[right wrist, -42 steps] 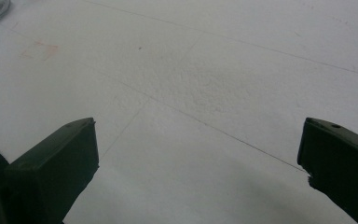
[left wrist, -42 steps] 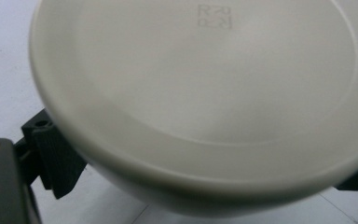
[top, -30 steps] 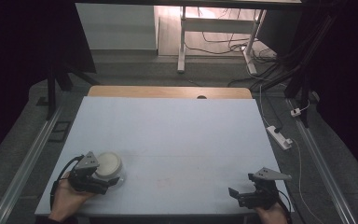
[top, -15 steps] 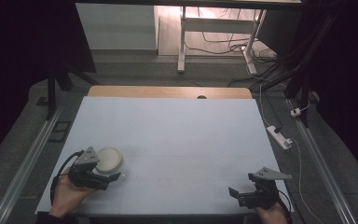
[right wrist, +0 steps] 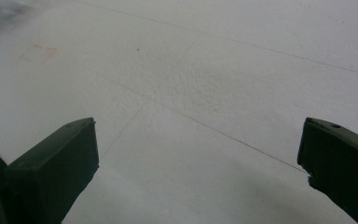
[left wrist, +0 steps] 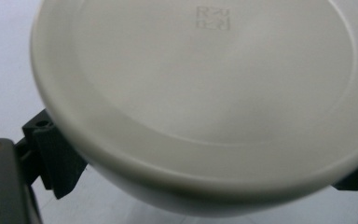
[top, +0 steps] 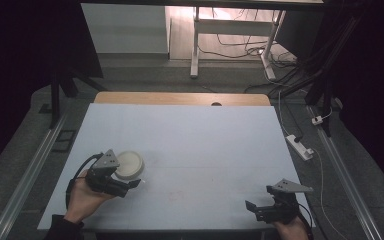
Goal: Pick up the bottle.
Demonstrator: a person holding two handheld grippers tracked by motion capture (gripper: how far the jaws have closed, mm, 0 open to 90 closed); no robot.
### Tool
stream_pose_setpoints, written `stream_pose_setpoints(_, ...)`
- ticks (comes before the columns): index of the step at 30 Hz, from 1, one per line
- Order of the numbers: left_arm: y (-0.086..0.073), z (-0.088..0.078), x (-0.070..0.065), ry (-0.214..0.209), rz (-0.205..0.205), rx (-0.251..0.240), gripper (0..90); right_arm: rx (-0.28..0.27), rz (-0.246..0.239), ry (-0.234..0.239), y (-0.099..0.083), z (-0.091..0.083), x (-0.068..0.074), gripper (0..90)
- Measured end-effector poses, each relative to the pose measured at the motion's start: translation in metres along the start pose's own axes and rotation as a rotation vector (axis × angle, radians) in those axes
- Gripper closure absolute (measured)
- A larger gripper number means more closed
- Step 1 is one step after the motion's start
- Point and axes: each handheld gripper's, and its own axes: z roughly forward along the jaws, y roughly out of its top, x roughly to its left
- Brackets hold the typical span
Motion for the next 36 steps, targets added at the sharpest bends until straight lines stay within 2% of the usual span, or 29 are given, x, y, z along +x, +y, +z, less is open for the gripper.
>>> stream_pose_setpoints(25, 0.052, 0.04, -0.015, -0.089, 0.111, 0.0, 7.6, -0.002, -0.003, 0.0, 0.0, 0.0, 0.0, 0.0)
stream_pose_setpoints(36, 0.068, 0.057, -0.022, -0.137, 0.138, 0.006, 7.5, -0.002, -0.004, 0.0, 0.0, 0.0, 0.0, 0.0)
